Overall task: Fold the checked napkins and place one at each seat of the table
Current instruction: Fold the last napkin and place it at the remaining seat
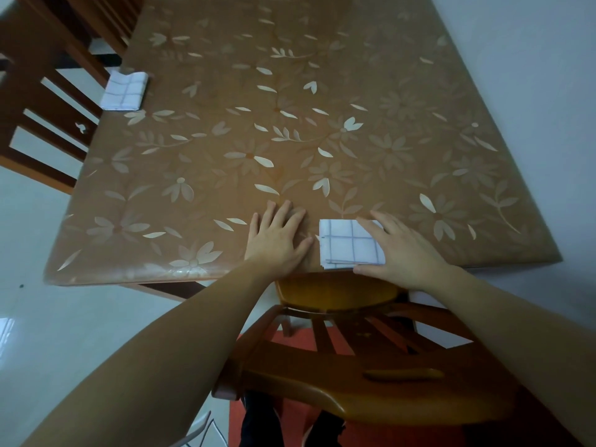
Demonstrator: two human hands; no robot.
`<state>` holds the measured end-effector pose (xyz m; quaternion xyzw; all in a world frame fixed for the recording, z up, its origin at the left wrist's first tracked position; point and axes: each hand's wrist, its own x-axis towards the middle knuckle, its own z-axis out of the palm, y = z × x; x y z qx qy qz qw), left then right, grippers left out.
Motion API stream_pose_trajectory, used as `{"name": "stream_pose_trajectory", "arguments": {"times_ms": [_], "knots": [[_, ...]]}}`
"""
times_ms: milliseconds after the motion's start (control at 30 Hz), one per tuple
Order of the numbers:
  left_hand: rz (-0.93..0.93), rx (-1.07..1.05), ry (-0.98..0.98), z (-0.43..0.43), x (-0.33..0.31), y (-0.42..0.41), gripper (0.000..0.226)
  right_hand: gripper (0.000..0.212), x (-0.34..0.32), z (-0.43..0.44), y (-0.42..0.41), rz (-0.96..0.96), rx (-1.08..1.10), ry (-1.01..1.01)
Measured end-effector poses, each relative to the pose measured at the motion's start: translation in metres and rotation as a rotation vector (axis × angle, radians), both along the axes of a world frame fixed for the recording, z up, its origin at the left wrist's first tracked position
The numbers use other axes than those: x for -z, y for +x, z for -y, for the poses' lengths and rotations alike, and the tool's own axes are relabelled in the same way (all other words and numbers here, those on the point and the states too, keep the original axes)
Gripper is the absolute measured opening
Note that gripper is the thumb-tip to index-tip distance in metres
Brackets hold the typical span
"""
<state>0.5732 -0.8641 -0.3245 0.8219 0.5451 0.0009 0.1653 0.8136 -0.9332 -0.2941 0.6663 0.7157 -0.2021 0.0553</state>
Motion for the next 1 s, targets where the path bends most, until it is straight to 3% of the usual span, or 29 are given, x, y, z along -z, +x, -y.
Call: {"name": "stream_pose_trajectory", "arguments": {"times_ms": [533,1000], "knots": [[-0.007,0.005,0.003,0.000,0.001,-0.001,0.058,0.087,0.013,-0.012,-0.007,-0.077,-0.134,0.060],[-0.027,0.016,-0.015,-0.001,-0.002,0.000,0.059,0.091,0.009,-0.009,-0.009,-0.064,-0.103,0.069]]}}
